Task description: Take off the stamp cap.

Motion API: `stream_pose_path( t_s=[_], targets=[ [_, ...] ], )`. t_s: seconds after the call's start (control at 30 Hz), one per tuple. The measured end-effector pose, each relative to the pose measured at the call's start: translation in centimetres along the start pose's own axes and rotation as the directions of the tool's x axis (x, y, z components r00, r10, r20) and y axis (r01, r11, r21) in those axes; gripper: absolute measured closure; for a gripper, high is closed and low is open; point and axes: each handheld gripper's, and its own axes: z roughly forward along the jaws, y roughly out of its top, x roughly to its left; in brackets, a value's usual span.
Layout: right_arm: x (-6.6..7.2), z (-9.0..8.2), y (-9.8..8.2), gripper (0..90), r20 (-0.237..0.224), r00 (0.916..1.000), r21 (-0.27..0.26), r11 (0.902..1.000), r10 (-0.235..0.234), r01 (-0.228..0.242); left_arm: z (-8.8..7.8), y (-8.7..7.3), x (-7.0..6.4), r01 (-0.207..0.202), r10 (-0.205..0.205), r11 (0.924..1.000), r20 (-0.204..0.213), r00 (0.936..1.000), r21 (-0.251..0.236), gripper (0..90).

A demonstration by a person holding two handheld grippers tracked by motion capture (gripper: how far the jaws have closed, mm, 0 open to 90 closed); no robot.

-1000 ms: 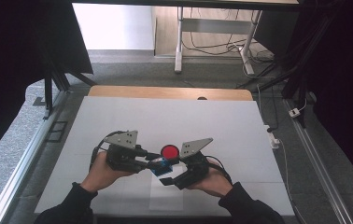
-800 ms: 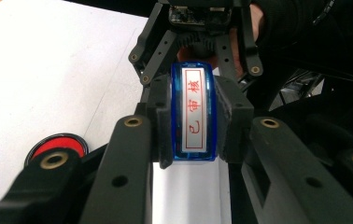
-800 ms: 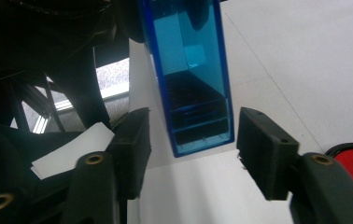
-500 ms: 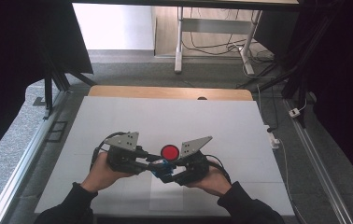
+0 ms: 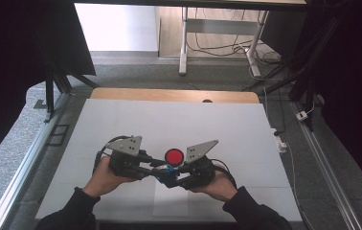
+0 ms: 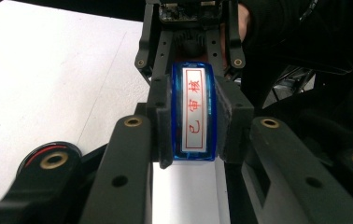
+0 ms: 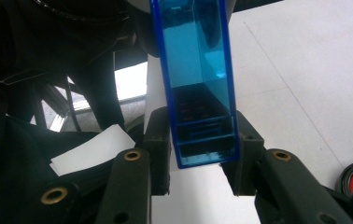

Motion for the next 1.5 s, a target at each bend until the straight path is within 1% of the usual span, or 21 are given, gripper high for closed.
stream_pose_path(
  t_s=[0.13,0.4,0.53,0.7,0.73,0.77,0.83,0.87,0.9,0.93,0.97,1.0,1.1,1.2,1.23,1.3,1.33,1.4,1.47,1.5],
  targets=[
    [0.0,-0.1,-0.1,68.0,-0.013,0.9999,-0.006,1.0,-0.007,0.007,0.0,0.0,0.0,-0.012,0.012,0.9999,0.012,0.9999,-0.009,70.6],
    [0.0,-0.2,0.0,68.9,-0.026,0.9996,-0.006,0.9999,-0.01,0.01,-0.1,0.0,0.0,-0.011,0.011,0.9998,0.022,0.9997,-0.018,70.7],
    [0.1,-0.3,0.0,69.1,-0.026,0.9995,-0.004,0.9999,-0.016,0.016,-0.1,0.0,0.1,-0.009,0.01,0.9998,0.027,0.9996,-0.019,70.7],
    [0.1,-0.3,0.0,69.2,-0.028,0.9995,-0.003,0.9999,-0.015,0.015,-0.1,0.1,0.0,-0.013,0.014,0.9998,0.027,0.9995,-0.013,70.7],
    [0.1,-0.2,0.0,69.2,-0.031,0.9995,0.0,1.0,0.0,0.0,-0.1,0.1,-0.1,-0.025,0.025,0.9997,0.017,0.9996,-0.009,70.8],
    [0.0,-0.3,0.0,69.2,-0.032,0.9995,0.001,1.0,0.008,-0.007,-0.1,0.1,-0.1,-0.025,0.025,0.9997,0.017,0.9996,-0.009,70.8],
    [0.0,-0.2,0.0,69.2,-0.032,0.9995,0.003,1.0,0.007,-0.007,0.0,0.2,-0.1,-0.025,0.025,0.9997,0.015,0.9996,-0.005,70.8],
    [0.0,-0.2,0.0,69.3,-0.032,0.9995,0.004,1.0,0.001,-0.001,0.0,0.2,0.0,-0.018,0.018,0.9998,0.024,0.9995,-0.008,70.8],
    [0.1,-0.2,0.0,69.3,-0.031,0.9995,0.007,1.0,-0.006,0.006,0.0,0.2,0.0,-0.018,0.018,0.9998,0.024,0.9995,-0.008,70.8],
    [0.1,-0.2,-0.1,69.3,-0.026,0.9996,0.026,0.9996,-0.014,0.014,-0.6,0.1,0.2,0.0,0.001,0.9989,0.023,0.9997,-0.047,70.8],
    [0.1,-0.2,-0.1,69.3,-0.026,0.9996,0.026,0.9996,-0.014,0.014,-0.6,0.1,0.2,0.0,0.001,0.9989,0.023,0.9997,-0.047,70.8],
    [0.1,-0.1,-0.3,69.3,-0.017,0.9996,0.04,0.9989,-0.024,0.024,-1.1,0.1,0.3,0.012,-0.01,0.9976,0.026,0.9996,-0.068,70.8],
    [0.0,0.0,-0.3,69.2,-0.007,0.9998,0.045,0.9988,-0.018,0.018,-2.1,0.0,0.4,0.018,-0.018,0.9948,0.008,0.9998,-0.1,70.8],
    [0.0,-0.1,-0.3,69.1,0.002,0.9998,0.038,0.9991,-0.021,0.021,-2.0,-0.1,0.4,0.022,-0.022,0.9955,0.001,0.9998,-0.092,70.7],
    [0.0,-0.2,-0.3,69.0,0.012,0.9997,0.033,0.9993,-0.021,0.02,-1.7,-0.1,0.4,0.029,-0.029,0.9963,-0.001,0.9996,-0.081,70.7],
    [0.1,-0.3,-0.3,68.9,0.031,0.999,0.028,0.9992,-0.031,0.03,-1.6,-0.1,0.4,0.03,-0.031,0.9966,-0.003,0.9995,-0.077,70.7],
    [0.1,-0.3,-0.3,68.9,0.031,0.999,0.028,0.9992,-0.031,0.03,-1.5,0.0,0.3,0.033,-0.033,0.9968,-0.008,0.9994,-0.073,70.7],
    [0.3,-0.5,-0.2,68.9,0.068,0.997,0.029,0.9989,-0.038,0.036,-1.5,0.0,0.3,0.037,-0.038,0.9968,-0.013,0.9992,-0.071,70.7],
    [0.4,-0.6,-0.2,68.8,0.077,0.9963,0.029,0.9989,-0.04,0.038,-1.6,0.0,0.3,0.042,-0.043,0.9964,-0.016,0.9989,-0.074,70.7],
    [0.5,-0.7,-0.3,68.8,0.09,0.9951,0.041,0.9985,-0.041,0.038,-1.6,0.0,0.3,0.044,-0.046,0.9961,-0.021,0.9987,-0.077,70.6]
  ],
)
